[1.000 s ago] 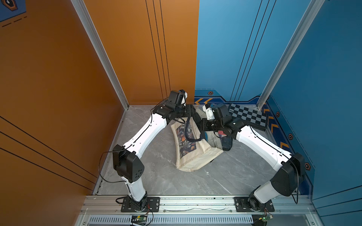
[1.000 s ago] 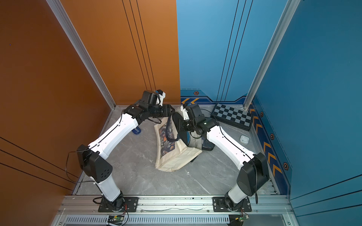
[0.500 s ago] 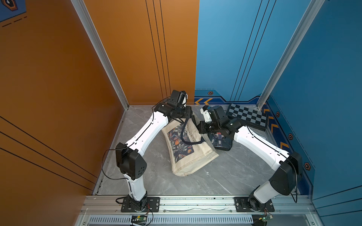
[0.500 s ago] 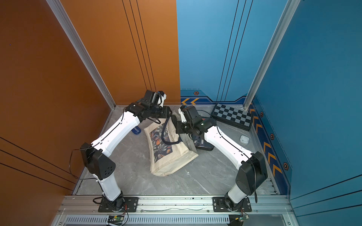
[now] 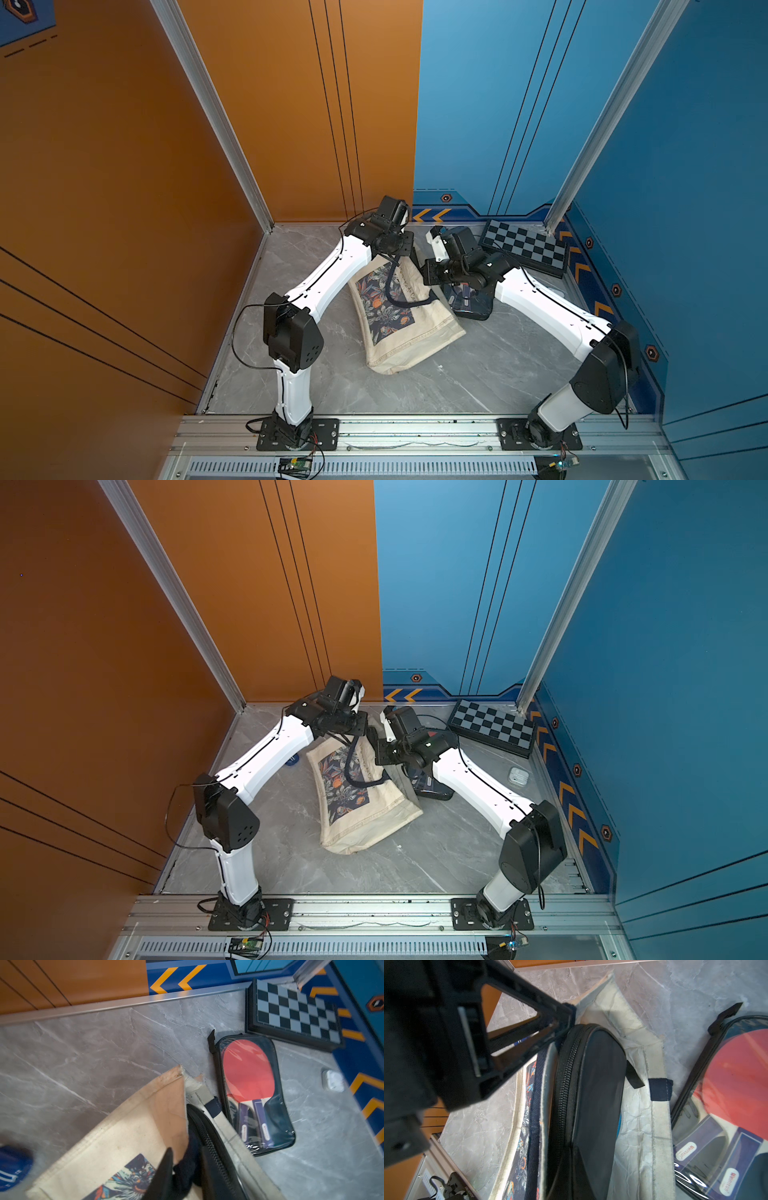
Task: Remove the ping pong set from the canvas bag
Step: Pick up the canvas bag from the center of the board.
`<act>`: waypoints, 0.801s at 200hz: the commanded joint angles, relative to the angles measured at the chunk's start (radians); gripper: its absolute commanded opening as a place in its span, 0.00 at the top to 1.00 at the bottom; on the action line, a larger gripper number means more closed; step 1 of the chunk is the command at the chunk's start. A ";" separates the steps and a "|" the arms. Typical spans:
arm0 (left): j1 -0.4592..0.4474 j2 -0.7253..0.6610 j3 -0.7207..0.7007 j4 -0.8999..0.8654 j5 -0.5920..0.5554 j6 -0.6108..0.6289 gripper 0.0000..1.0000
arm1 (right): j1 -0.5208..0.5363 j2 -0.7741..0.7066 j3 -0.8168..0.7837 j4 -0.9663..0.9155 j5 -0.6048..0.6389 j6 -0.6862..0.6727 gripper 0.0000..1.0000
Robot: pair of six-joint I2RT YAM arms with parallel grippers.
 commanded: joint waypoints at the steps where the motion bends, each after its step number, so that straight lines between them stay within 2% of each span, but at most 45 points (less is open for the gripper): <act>1: -0.006 0.019 0.022 -0.043 -0.056 0.012 0.94 | -0.028 -0.050 -0.039 0.019 0.010 -0.043 1.00; 6: -0.007 0.020 0.026 -0.042 -0.058 0.011 1.00 | -0.033 -0.054 -0.046 0.022 0.010 -0.047 1.00; 74: -0.030 0.055 0.105 -0.042 -0.054 0.011 1.00 | -0.076 -0.079 -0.118 0.074 -0.028 -0.053 1.00; 102: -0.074 0.100 0.241 -0.045 -0.037 0.015 1.00 | -0.095 -0.089 -0.118 0.077 -0.048 -0.050 1.00; 138: -0.123 0.179 0.484 -0.087 -0.015 -0.007 1.00 | -0.145 -0.148 -0.131 0.076 -0.084 -0.044 1.00; 160: -0.136 0.188 0.572 -0.088 0.003 -0.027 1.00 | -0.166 -0.186 -0.122 0.054 -0.092 -0.048 1.00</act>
